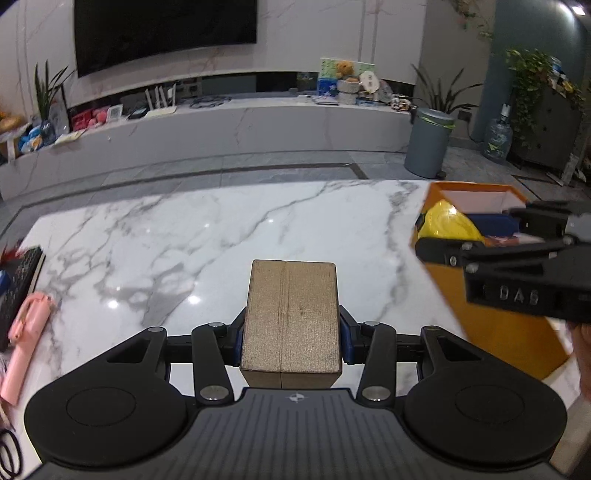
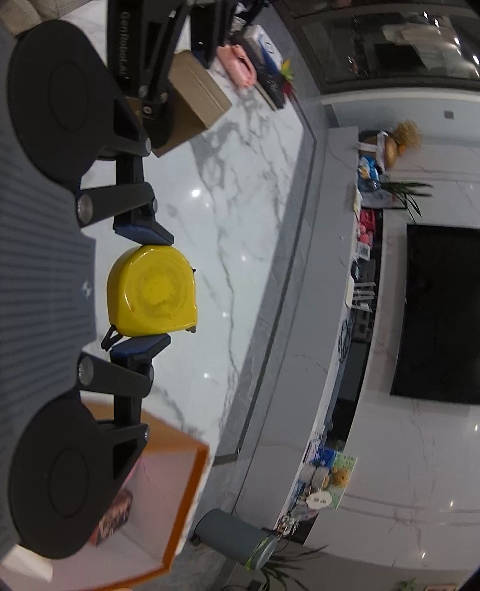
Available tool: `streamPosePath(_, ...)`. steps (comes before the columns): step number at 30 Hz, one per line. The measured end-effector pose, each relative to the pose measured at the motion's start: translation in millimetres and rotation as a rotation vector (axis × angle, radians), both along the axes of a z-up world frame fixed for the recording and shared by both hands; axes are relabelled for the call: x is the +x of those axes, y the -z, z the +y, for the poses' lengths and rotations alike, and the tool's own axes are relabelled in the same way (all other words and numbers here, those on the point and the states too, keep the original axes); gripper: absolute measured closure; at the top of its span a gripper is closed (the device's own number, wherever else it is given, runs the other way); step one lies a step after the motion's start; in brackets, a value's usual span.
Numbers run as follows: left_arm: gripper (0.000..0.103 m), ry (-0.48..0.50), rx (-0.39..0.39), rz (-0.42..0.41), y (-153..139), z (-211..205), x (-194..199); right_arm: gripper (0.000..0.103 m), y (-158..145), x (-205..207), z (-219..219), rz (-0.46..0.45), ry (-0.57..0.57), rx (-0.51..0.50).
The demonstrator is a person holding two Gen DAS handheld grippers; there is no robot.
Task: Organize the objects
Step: 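Lift the brown box and yellow tape measure and carry both over the orange-rimmed box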
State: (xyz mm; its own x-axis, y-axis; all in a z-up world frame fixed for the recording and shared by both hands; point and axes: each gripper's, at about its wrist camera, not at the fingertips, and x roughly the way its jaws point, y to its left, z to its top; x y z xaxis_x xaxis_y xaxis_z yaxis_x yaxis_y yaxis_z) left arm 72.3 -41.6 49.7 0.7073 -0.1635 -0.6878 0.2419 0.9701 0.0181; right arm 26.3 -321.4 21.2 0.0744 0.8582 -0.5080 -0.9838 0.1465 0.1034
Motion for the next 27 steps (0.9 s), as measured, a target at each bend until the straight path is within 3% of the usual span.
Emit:
streamPosePath(7, 0.052, 0.101, -0.064, -0.064, -45.8, -53.5, -16.7, 0.05, -40.3, 43.1, -52.1, 0.023, 0.06, 0.039)
streamPosePath(16, 0.052, 0.302, -0.141, -0.161, -90.2, -133.0, -28.7, 0.05, -80.7, 92.4, -127.0, -0.042, 0.161, 0.09)
streamPosePath(22, 0.052, 0.391, -0.18, -0.196, -97.2, -165.8, -26.4, 0.05, -95.4, 117.8, -167.5, -0.106, 0.227, 0.09)
streamPosePath(27, 0.052, 0.413, -0.198, -0.177, -82.7, -185.3, -9.3, 0.05, -97.3, 140.9, -184.7, -0.117, 0.279, 0.085)
